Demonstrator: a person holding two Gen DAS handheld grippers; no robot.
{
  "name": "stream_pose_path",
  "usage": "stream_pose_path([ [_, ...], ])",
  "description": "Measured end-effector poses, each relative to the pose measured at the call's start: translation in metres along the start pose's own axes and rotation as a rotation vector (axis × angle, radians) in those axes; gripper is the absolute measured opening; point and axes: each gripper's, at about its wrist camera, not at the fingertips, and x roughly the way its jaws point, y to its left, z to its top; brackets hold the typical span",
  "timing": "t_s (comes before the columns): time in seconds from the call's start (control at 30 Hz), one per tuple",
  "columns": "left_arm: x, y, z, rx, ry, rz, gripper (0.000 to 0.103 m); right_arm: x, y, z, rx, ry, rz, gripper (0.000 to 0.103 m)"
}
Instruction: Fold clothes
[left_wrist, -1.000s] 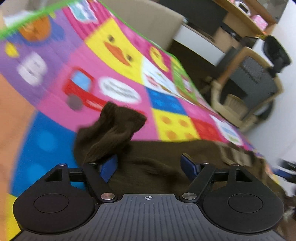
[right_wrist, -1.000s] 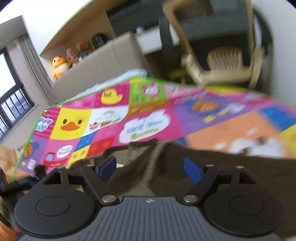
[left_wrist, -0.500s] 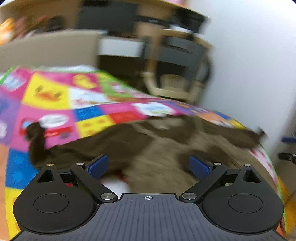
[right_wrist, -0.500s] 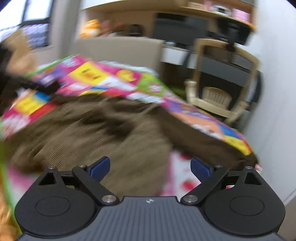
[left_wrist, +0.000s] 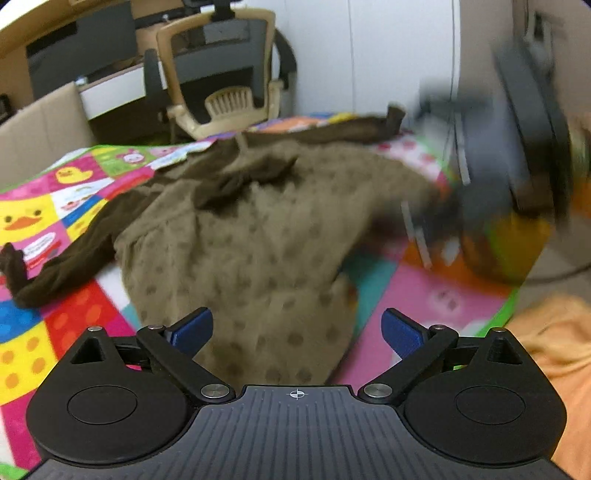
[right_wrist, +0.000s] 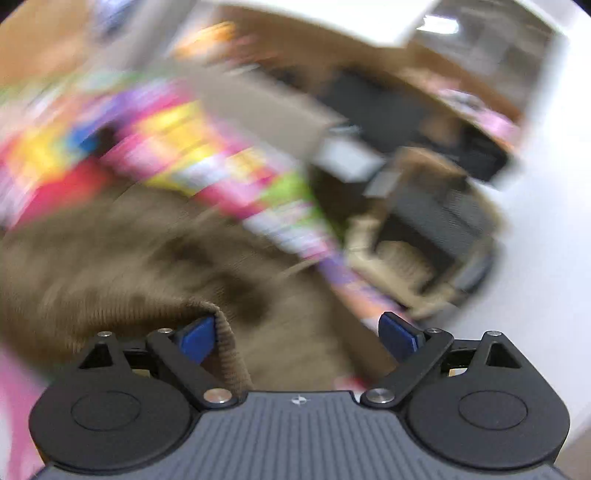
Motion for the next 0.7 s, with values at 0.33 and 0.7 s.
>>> stream_pose_path([
  [0.33,-0.016,0.077,-0.004,-0.247,-0.059,0.332,0.100,-0.057,-0.021,-0.047,-0.082,0.050,0.108,0.101],
  [0.7,-0.009,0.013,0.017,-0.081,-0.088,0.045,0.101,-0.013,-0.007,-0.046,-0.064,0.067,-0.199,0.093],
])
